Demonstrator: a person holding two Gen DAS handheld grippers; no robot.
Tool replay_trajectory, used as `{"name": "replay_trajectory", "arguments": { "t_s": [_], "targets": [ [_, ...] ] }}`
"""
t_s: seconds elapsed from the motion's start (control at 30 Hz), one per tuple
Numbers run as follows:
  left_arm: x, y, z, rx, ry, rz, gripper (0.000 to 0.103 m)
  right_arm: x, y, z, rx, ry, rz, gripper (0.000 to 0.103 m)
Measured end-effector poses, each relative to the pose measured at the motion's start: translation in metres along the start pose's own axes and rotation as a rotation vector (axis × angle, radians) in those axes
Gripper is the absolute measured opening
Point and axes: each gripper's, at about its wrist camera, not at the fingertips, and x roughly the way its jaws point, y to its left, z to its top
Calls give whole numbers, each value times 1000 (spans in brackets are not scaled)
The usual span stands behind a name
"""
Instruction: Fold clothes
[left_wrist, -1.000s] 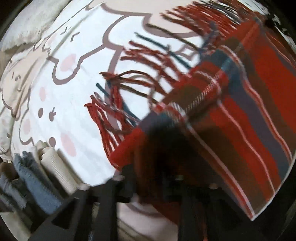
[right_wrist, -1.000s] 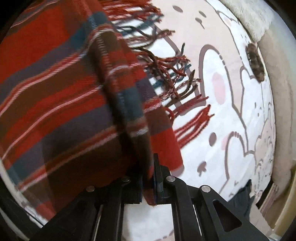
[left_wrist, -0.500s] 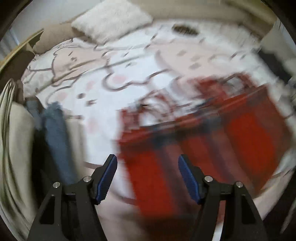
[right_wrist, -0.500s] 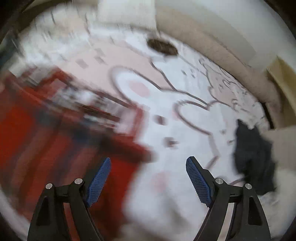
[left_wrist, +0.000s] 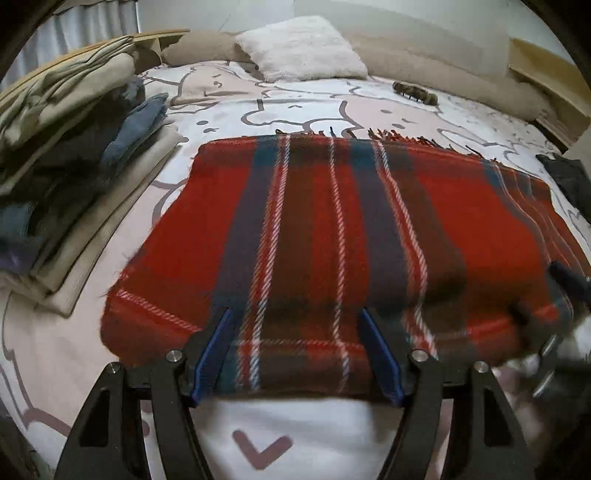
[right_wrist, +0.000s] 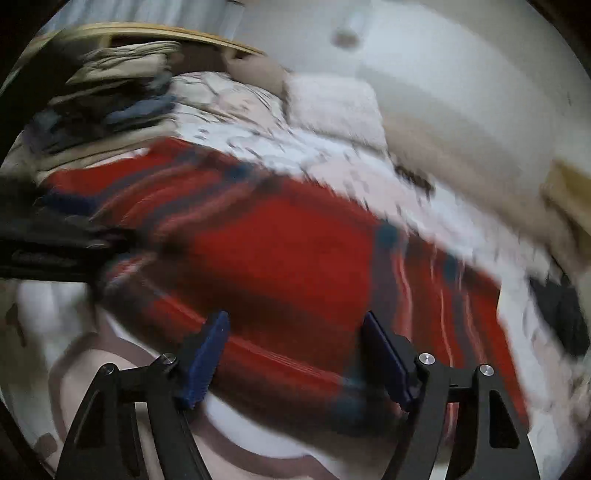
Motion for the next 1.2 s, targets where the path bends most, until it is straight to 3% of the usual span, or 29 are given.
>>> {"name": "replay_trajectory", "arguments": {
  "t_s": [0.07, 0.2, 0.3, 0.4, 0.47, 0.57, 0.67, 0.73, 0.87, 0.97, 1.03, 1.13, 1.2],
  "targets": [
    [-4, 1, 0, 9, -6, 7, 71, 2, -44, -9, 101, 33, -49, 75],
    [-11, 16, 3, -65, -12, -12, 71, -5, -113, -35, 228, 99, -123, 75],
    [-27, 26, 15, -134, -96, -70, 69, -23, -132, -35, 261, 113, -178, 75],
    [-26, 17, 34, -163, -94, -186, 68, -36, -115, -9, 269, 41, -65, 75],
    [-26, -6, 40, -91, -88, -216, 68, -38, -86, 11, 212, 0, 4, 75],
    [-9, -51, 42, 128, -56, -117, 68, -24, -39, 29, 75, -18, 45, 75],
    [28, -59, 31, 166, 9, -19, 73, 17, -15, 24, 27, 90, 22, 75],
    [29, -52, 30, 134, -10, -32, 75, 37, -17, 10, 59, 119, 48, 76],
    [12, -22, 33, 53, -52, -4, 75, 17, -35, 15, 134, 95, 105, 76],
    [21, 30, 29, -119, 19, 23, 75, -6, -69, 11, 252, 67, 131, 76],
    [18, 56, 22, -199, 27, 26, 74, -12, -88, 3, 277, 98, 81, 76],
    [11, 79, 14, -254, 30, 134, 81, -20, -118, -17, 284, 127, -1, 76],
    [12, 96, 10, -326, 46, 125, 81, -26, -135, -29, 302, 134, -27, 76]
  ]
}}
